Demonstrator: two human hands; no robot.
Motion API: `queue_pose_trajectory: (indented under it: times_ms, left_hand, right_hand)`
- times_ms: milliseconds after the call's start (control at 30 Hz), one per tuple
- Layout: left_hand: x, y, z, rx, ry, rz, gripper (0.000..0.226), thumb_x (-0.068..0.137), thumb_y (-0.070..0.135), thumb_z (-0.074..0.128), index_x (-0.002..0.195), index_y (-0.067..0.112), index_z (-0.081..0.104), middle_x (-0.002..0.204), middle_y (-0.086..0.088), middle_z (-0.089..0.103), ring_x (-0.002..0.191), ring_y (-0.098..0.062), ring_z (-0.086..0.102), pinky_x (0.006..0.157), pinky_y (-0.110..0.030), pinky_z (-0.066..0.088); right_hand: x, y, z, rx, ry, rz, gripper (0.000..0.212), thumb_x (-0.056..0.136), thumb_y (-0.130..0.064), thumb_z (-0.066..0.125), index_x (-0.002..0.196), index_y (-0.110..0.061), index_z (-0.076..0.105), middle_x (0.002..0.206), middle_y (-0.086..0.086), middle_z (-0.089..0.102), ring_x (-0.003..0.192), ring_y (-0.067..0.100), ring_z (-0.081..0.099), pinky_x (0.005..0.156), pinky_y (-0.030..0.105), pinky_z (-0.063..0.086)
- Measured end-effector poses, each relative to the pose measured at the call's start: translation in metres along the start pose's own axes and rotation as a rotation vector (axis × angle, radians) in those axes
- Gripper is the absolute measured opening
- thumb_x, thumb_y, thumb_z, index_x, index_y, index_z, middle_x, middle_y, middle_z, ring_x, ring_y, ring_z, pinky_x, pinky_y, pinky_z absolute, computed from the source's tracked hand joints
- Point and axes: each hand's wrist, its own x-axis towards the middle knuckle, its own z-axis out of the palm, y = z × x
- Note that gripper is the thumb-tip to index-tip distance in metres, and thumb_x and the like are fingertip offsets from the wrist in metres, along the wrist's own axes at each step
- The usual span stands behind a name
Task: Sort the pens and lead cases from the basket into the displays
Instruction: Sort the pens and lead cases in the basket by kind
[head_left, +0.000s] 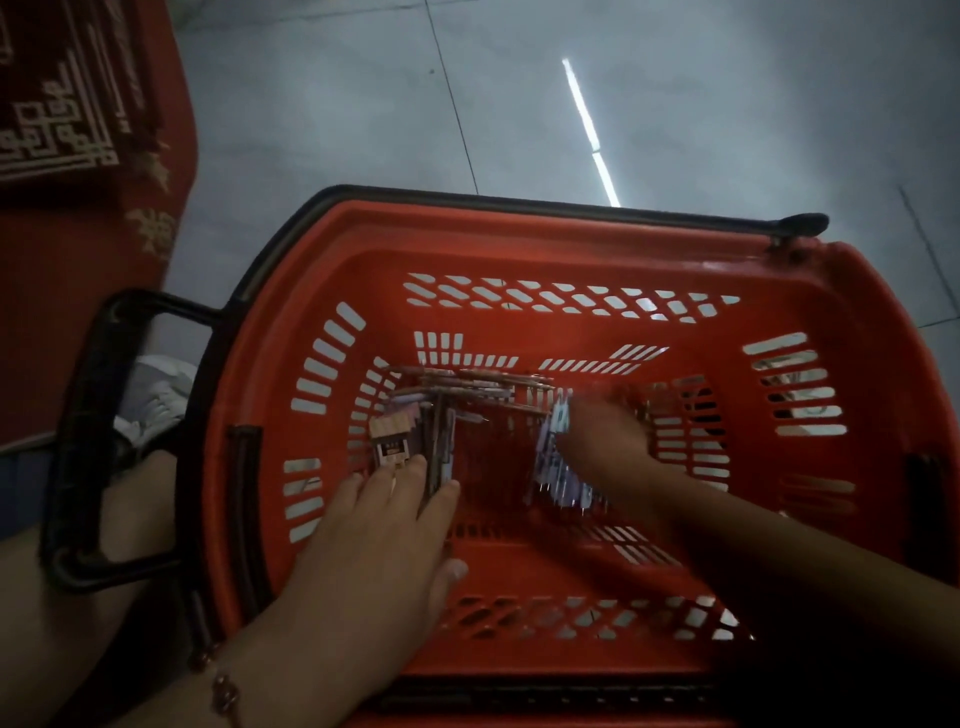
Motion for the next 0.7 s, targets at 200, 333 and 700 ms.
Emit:
queue_pose_trajectory:
  times_ms: [200, 333, 700]
  left_hand:
    - [-0.002, 0.007, -0.005, -0.092, 0.003, 0.035, 0.065, 0.099, 0.054, 0.035, 0.155, 0.030, 0.012, 0.162, -0.008, 0.010, 0.147, -0.025, 0.014, 0.119, -0.046, 0.014]
    - [0.000, 0.009, -0.004, -0.109, -0.034, -0.004, 0.069, 0.100, 0.056, 0.030, 0.154, 0.031, -0.006, 0.163, 0.000, -0.010, 0.148, -0.022, -0.005, 0.121, -0.042, 0.000]
    - [0.001, 0.007, -0.007, -0.133, -0.151, 0.002, 0.071, 0.101, 0.053, 0.032, 0.153, 0.033, -0.012, 0.162, 0.000, -0.017, 0.148, -0.021, -0.009, 0.118, -0.040, -0.003]
  right_hand:
    - [0.023, -0.063, 0.018, -0.122, 0.089, -0.350, 0.054, 0.092, -0.019, 0.058, 0.143, -0.017, 0.039, 0.140, 0.010, 0.051, 0.125, 0.030, 0.051, 0.103, 0.044, 0.042]
    - [0.045, -0.087, 0.029, -0.258, 0.109, -0.432, 0.058, 0.093, -0.020, 0.062, 0.144, -0.014, 0.034, 0.142, 0.011, 0.048, 0.130, 0.030, 0.047, 0.107, 0.043, 0.038]
    - [0.064, -0.094, 0.048, -0.446, 0.073, -0.514, 0.048, 0.092, -0.030, 0.064, 0.133, -0.016, 0.042, 0.122, 0.008, 0.051, 0.104, 0.022, 0.050, 0.091, 0.038, 0.042]
